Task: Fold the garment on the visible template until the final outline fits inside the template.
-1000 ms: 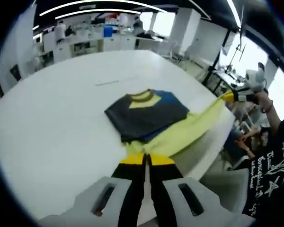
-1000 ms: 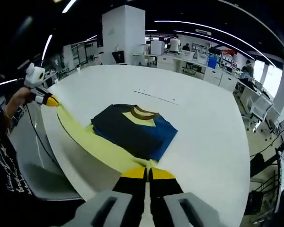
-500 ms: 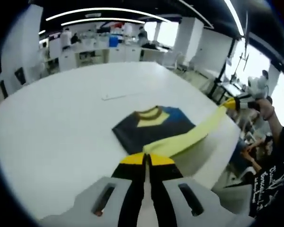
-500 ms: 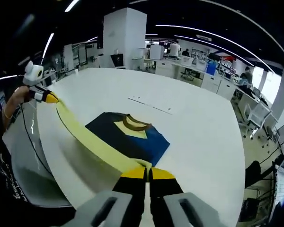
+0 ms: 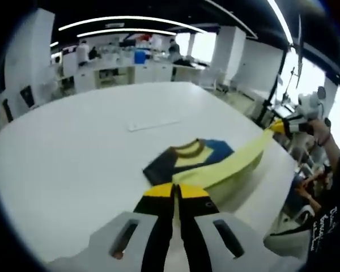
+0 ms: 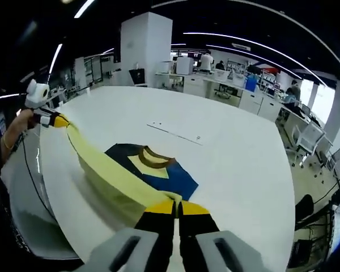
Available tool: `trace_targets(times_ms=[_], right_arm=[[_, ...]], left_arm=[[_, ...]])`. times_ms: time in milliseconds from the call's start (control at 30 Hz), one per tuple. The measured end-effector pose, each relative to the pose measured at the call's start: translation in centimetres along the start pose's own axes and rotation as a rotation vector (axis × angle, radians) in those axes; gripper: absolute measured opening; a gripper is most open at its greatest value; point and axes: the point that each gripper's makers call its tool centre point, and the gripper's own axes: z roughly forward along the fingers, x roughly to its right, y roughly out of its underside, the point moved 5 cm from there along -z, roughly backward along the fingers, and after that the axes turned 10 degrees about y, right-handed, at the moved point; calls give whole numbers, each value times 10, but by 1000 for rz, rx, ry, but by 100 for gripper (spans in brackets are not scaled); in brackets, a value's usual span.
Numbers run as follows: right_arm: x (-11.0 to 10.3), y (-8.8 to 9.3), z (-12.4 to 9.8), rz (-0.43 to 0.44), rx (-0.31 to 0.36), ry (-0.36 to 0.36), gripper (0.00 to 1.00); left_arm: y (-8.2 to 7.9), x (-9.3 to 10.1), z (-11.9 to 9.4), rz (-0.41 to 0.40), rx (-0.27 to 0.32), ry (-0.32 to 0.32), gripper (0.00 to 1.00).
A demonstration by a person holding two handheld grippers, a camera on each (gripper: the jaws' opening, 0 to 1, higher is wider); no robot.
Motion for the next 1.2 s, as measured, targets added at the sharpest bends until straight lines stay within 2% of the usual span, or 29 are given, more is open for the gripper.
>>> trace_targets(times_ms=[233, 600, 933, 1200], right_arm=[[9, -15, 15, -11, 11, 11, 0], [17, -26, 44, 13, 22, 35, 0], [21, -29, 82, 29, 15, 79, 0], [23, -23, 116, 55, -14, 81, 0]], left_arm=[[-18, -13, 13, 23, 35, -22, 0], [-31, -37, 39, -32, 79, -54, 0], [-29, -57, 66, -72, 85, -75, 0], [-17, -79, 92, -123, 74, -90, 0]])
